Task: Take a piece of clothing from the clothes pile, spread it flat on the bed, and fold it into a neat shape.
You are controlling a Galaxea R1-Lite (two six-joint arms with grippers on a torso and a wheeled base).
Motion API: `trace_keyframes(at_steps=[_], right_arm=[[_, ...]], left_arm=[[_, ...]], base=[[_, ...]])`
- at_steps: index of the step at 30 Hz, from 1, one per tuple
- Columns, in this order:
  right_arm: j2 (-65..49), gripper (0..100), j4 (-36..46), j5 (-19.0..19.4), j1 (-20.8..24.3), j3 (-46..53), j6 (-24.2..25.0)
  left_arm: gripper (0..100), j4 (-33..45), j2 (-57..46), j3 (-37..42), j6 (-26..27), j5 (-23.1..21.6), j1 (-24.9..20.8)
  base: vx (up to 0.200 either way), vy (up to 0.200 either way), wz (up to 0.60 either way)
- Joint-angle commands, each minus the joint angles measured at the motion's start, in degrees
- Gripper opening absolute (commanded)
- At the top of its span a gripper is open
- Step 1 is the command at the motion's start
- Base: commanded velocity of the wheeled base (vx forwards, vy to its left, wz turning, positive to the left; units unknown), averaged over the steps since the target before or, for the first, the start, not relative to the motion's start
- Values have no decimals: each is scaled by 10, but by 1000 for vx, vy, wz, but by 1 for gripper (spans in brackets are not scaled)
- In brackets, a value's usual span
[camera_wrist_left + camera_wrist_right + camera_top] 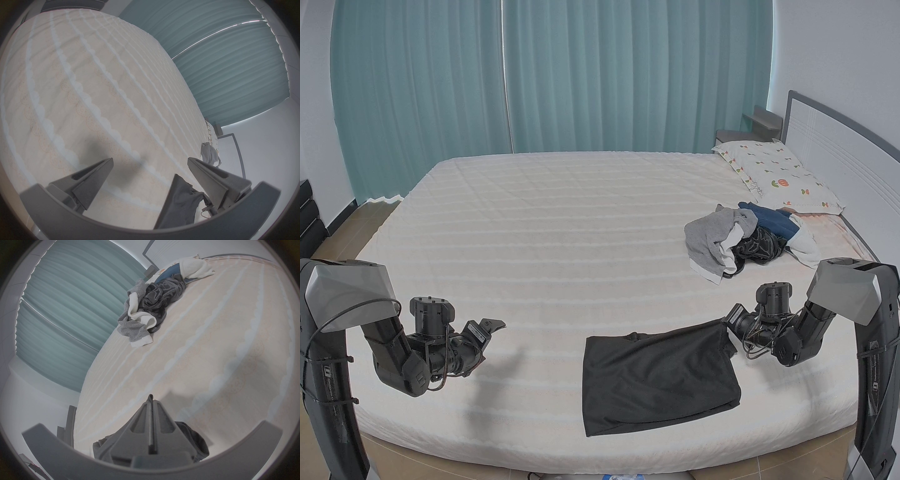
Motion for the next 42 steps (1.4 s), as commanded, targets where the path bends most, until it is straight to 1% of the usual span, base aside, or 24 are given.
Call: trace_keyframes(at_steps=[1, 11, 12, 14, 16, 17, 18, 19, 21, 25, 30, 31, 33, 37, 38, 39, 42], right_arm=[[-3, 0, 1, -1, 0, 9, -2], [-4, 0, 1, -3, -1, 18, -7], [-4, 100, 0, -3, -1, 19, -9], [-4, 100, -1, -2, -1, 20, -10], [-11, 100, -25, 0, -1, 32, -13], [-21, 100, -51, 5, -2, 52, -12], [-21, 100, -51, 5, -2, 52, -12], [-40, 100, -89, 16, -4, 89, -16], [-60, 100, -109, 35, -7, 124, -28], [-92, 100, -112, 84, -18, 178, -59], [-113, 100, -117, 118, -25, 253, -95], [-112, 100, -118, 137, -25, 268, -102], [-105, 100, -122, 157, -25, 281, -104], [-94, 100, -125, 160, -25, 284, -111], [-79, 100, -126, 162, -25, 281, -134], [-70, 100, -126, 162, -24, 278, -142], [-60, 100, -141, 161, -20, 274, -147]], left_arm=[[100, 0, 1, 0, 0, 0, -1], [100, 0, 1, 0, 0, 0, -1], [100, 0, 1, 0, 0, 0, -1], [100, 0, 1, 0, 0, 0, -1], [100, 0, 1, 0, 0, 1, -1], [100, 0, 1, 0, 0, 1, -1], [100, 0, 1, 0, 0, 1, -1], [100, 0, 1, 0, 0, 1, -1], [100, 0, 1, 0, 0, 1, -1], [100, 0, 1, 0, 0, 3, -2], [100, 0, 2, -1, 0, 9, -3], [100, 0, 2, -1, 0, 10, -5], [100, -1, 4, -1, 0, 12, -6], [100, -1, 5, -1, 0, 18, -7], [100, -1, 6, -1, 0, 19, -8], [100, -1, 6, -2, 0, 19, -8], [100, -1, 6, -2, 0, 19, -8]], base=[[0, 0, 0], [0, 0, 0], [0, 0, 0], [0, 0, 0], [0, 0, 0], [0, 0, 0], [0, 0, 0], [0, 0, 0], [0, 0, 0], [0, 0, 0], [-200, 0, 0], [-200, 0, 0], [-200, 0, 0], [-50, 0, 0], [0, 0, 0], [0, 0, 0], [0, 0, 0]])
